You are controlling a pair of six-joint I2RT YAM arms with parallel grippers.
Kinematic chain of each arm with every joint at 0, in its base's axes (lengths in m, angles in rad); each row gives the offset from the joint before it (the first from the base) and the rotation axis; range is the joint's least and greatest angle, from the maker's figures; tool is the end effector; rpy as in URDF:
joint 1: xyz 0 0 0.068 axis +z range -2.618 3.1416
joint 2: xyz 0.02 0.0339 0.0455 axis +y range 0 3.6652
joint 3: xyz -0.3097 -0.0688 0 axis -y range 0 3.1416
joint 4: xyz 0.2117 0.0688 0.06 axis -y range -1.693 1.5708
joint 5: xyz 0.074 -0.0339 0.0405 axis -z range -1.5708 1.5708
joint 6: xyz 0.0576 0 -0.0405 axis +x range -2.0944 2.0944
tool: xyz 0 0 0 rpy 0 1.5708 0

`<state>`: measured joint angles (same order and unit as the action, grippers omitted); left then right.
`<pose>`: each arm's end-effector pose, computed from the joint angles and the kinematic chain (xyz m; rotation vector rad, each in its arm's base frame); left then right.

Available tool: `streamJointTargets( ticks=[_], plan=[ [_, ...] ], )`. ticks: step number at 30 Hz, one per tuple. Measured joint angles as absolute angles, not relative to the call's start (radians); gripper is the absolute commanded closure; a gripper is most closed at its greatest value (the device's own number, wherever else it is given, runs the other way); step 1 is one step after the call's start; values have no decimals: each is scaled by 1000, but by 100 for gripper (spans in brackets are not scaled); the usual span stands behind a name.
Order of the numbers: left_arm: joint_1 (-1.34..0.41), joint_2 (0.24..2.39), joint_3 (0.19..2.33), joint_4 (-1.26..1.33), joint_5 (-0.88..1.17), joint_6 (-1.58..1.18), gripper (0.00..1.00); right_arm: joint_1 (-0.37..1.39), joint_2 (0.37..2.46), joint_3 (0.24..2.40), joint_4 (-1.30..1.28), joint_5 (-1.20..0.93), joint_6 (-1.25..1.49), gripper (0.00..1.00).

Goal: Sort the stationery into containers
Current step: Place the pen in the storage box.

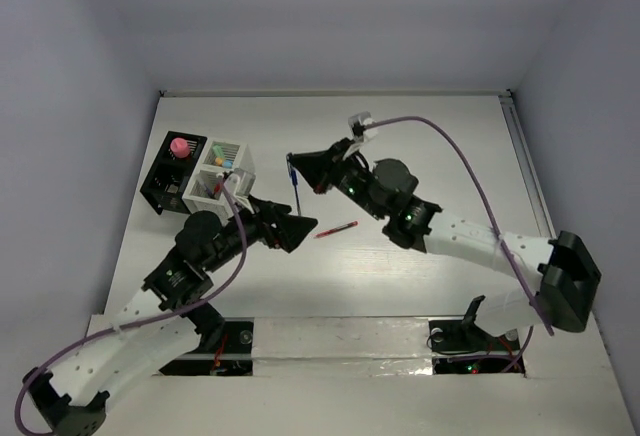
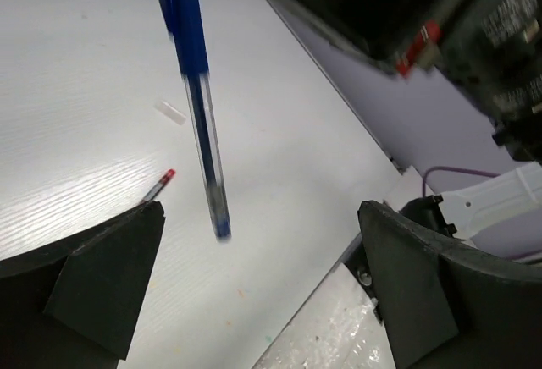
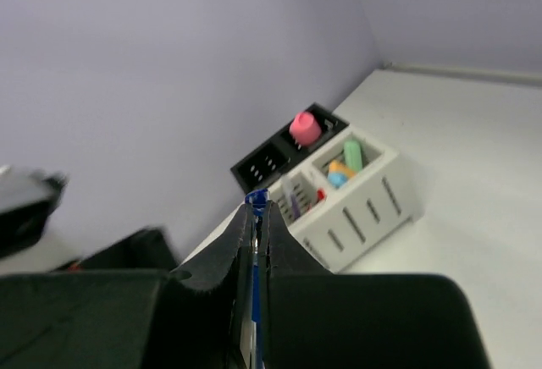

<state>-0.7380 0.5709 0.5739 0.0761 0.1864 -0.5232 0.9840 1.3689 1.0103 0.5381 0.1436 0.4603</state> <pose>0.0676 -0.0759 0.3518 0.3318 1.5705 -1.1398 0.1763 0.2503 0.4222 -0.2598 1.4615 1.0911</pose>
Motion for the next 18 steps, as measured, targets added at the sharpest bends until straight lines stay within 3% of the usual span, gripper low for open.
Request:
streamJointTargets(
  ticks=[10,18],
  plan=[
    [-738,347,733,-260,-80,-459,1,898,1734,1335,596,15,466,100],
    [-738,298,833,-286,-289,-344,1,900,2120,1679,697,-143,511,100]
  ],
)
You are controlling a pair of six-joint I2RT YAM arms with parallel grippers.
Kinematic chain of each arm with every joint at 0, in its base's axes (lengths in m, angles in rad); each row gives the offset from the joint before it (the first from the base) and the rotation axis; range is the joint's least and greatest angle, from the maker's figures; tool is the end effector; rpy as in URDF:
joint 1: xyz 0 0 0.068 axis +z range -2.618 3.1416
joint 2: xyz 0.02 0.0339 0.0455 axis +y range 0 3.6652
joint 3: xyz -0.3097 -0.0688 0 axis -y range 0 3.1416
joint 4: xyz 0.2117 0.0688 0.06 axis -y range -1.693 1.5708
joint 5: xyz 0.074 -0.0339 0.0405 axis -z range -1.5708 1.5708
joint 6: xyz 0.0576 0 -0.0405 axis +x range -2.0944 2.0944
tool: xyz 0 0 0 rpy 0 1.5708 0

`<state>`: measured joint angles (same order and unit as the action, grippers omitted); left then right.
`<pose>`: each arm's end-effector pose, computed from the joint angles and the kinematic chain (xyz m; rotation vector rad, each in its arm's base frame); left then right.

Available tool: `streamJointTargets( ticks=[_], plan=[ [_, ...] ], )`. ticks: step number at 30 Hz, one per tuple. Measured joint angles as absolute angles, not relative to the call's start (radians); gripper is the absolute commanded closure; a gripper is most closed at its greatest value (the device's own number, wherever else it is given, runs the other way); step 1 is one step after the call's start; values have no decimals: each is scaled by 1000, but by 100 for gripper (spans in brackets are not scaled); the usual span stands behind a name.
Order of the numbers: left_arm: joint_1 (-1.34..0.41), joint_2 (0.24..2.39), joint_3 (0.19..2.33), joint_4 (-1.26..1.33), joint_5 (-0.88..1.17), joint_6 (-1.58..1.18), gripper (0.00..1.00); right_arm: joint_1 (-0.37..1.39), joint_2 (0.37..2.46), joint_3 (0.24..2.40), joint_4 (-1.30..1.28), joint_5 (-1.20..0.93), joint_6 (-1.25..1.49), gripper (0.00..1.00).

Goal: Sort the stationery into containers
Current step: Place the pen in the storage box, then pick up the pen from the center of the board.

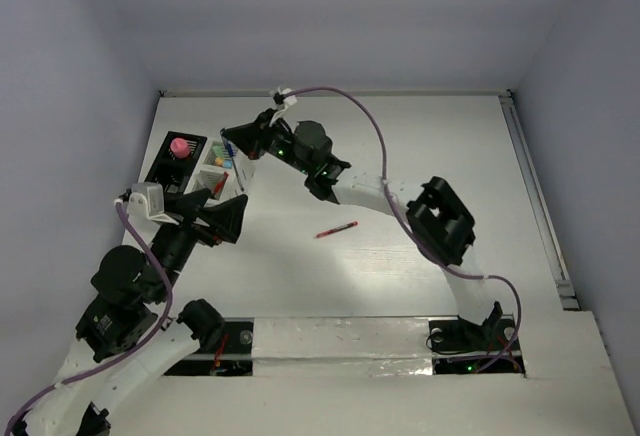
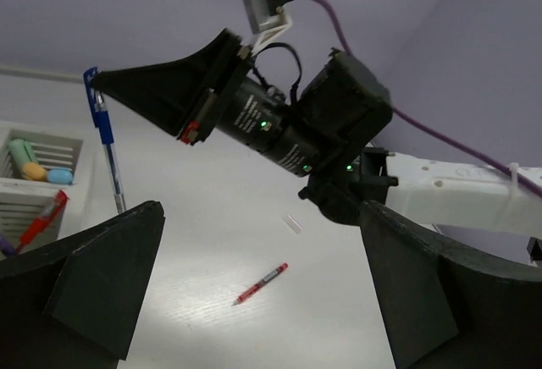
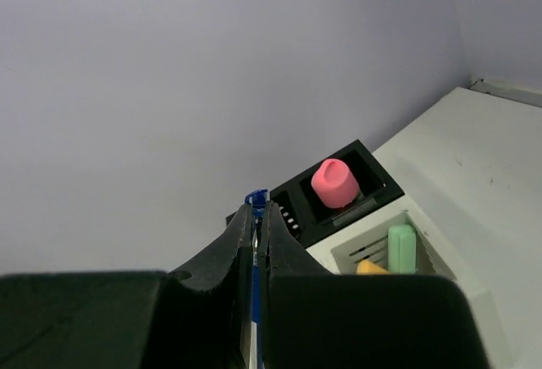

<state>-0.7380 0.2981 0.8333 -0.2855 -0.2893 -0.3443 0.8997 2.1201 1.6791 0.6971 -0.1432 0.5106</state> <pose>0.0115 0.0117 0.3960 0.0158 1.3678 -0.7235 0.3203 0.4166 0.3747 -0.4065 1.3761 1.2778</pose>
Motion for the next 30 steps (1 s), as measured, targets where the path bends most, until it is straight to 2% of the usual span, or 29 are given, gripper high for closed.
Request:
streamJointTargets(
  ticks=[5,11,18,19,20,23,24,27,30],
  plan=[
    [-738,297,790,-238,-320,-294,1,910,2319,1922,680,-197,513,100],
    [-728,300,753,-225,-318,-270,1,932,2452,2123,664,-227,512,100],
    [-622,303,742,-202,-259,-253,1,943,2497,2164,654,-236,506,99],
    [-598,305,739,-196,-241,-251,1,943,2501,2162,654,-236,505,94],
    [-577,307,737,-189,-217,-248,1,943,2502,2158,652,-236,503,80],
    [-514,313,728,-177,-173,-244,1,943,2502,2143,649,-241,492,58],
    [-498,317,727,-174,-159,-244,1,943,2501,2141,643,-244,484,47],
    [-464,328,726,-160,-116,-244,1,943,2482,2101,626,-248,456,36],
    [-455,337,726,-154,-89,-245,1,943,2428,2031,590,-260,433,37]
  ],
)
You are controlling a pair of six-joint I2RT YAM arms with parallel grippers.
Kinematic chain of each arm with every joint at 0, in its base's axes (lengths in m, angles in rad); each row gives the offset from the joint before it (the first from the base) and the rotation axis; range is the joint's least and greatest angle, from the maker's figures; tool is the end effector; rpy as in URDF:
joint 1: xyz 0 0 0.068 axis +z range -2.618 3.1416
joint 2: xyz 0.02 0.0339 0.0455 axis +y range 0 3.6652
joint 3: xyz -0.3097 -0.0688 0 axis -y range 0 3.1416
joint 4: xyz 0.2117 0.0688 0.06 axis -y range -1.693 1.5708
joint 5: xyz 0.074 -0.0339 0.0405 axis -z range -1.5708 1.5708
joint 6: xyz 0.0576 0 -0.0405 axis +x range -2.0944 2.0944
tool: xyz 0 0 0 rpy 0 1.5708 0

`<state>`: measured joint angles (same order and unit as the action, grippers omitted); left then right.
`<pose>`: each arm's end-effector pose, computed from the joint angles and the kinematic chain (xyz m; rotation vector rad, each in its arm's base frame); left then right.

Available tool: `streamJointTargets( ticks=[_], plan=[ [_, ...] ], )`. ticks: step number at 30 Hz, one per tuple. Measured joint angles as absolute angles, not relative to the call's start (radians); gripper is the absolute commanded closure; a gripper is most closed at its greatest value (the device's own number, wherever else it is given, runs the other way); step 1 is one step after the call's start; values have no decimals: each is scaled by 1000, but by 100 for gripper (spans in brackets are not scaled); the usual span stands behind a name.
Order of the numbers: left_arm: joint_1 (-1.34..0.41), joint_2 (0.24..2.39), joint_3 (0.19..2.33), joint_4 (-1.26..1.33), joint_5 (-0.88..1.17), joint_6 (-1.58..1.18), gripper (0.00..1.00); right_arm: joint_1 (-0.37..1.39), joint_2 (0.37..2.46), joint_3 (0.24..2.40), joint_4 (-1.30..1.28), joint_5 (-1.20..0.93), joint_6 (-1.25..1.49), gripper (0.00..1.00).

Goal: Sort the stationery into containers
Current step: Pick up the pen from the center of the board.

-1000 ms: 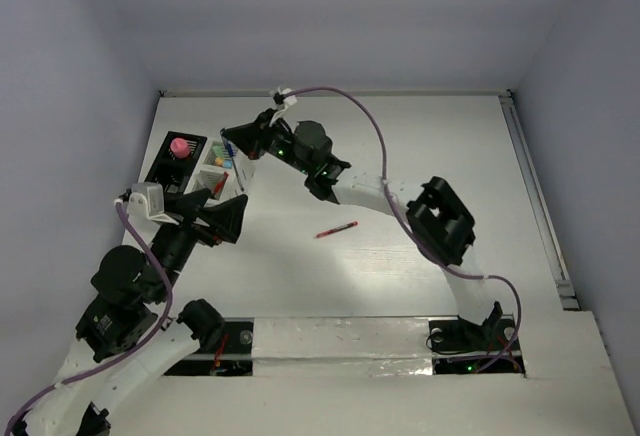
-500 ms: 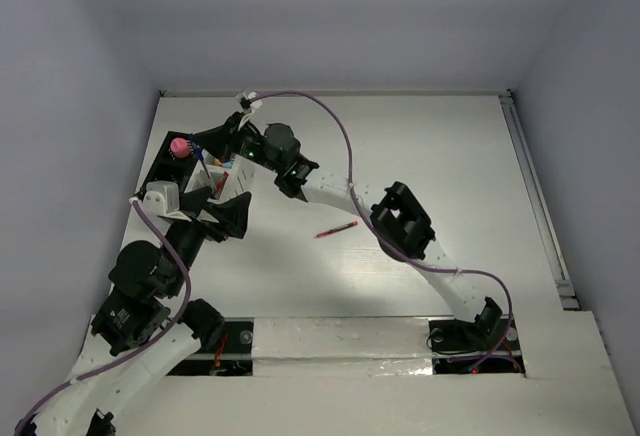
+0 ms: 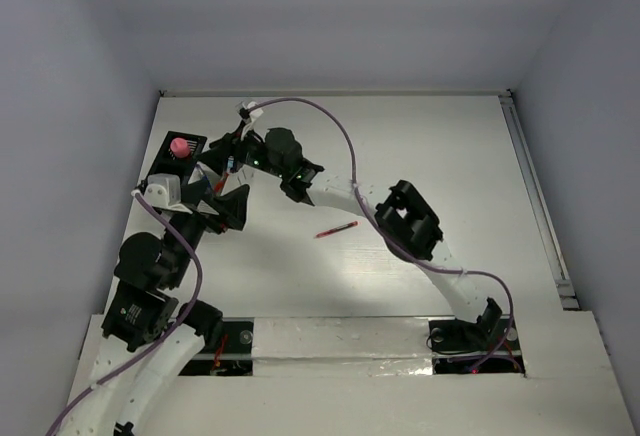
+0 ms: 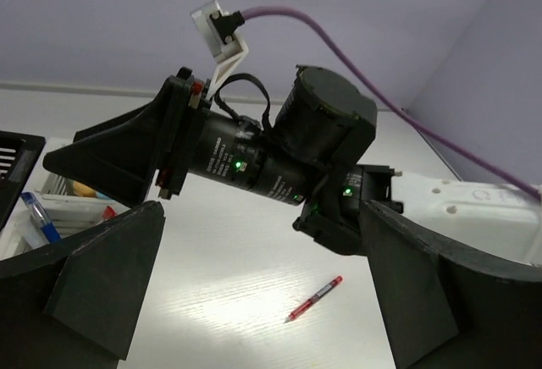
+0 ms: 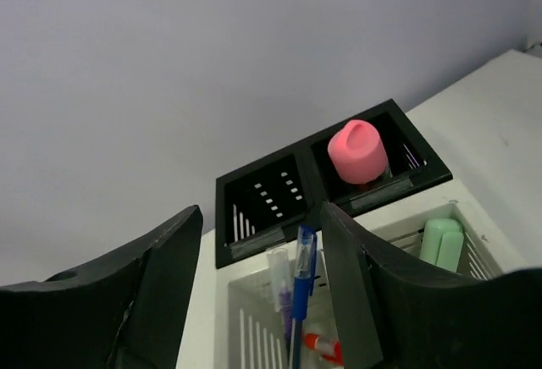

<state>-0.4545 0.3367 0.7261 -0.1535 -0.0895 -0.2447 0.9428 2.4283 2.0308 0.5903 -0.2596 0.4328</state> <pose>0.0279 -0.0079 0.3824 0.0652 1.3537 -0.5311 0.3405 0.4941 0.3144 -0.6080 1.3907 1.3067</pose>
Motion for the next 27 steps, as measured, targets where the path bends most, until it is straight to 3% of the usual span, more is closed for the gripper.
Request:
streamJointTargets(
  ticks=[3,8,10,18,20,21,23,26,27],
  plan=[
    [-453,342,726,-152,-71,-249,1,943,2331,1918,574,-257,414,46],
    [-451,386,726,-134,-4,-268,1,929,2037,1563,559,-202,393,96],
    [-451,443,727,-115,46,-284,1,915,1880,1383,545,-148,396,100],
    [-454,699,595,74,292,-443,3,764,1359,843,333,72,456,100],
    [-464,718,541,109,309,-491,21,749,1266,785,236,78,437,100],
    [-471,728,522,129,311,-511,23,749,1243,785,187,70,416,97],
    [-486,755,505,173,309,-545,34,753,1233,815,91,19,354,81],
    [-509,780,497,236,295,-586,33,754,1268,857,-13,-63,247,53],
    [-516,783,497,253,288,-595,31,754,1287,864,-47,-102,196,38]
  ],
)
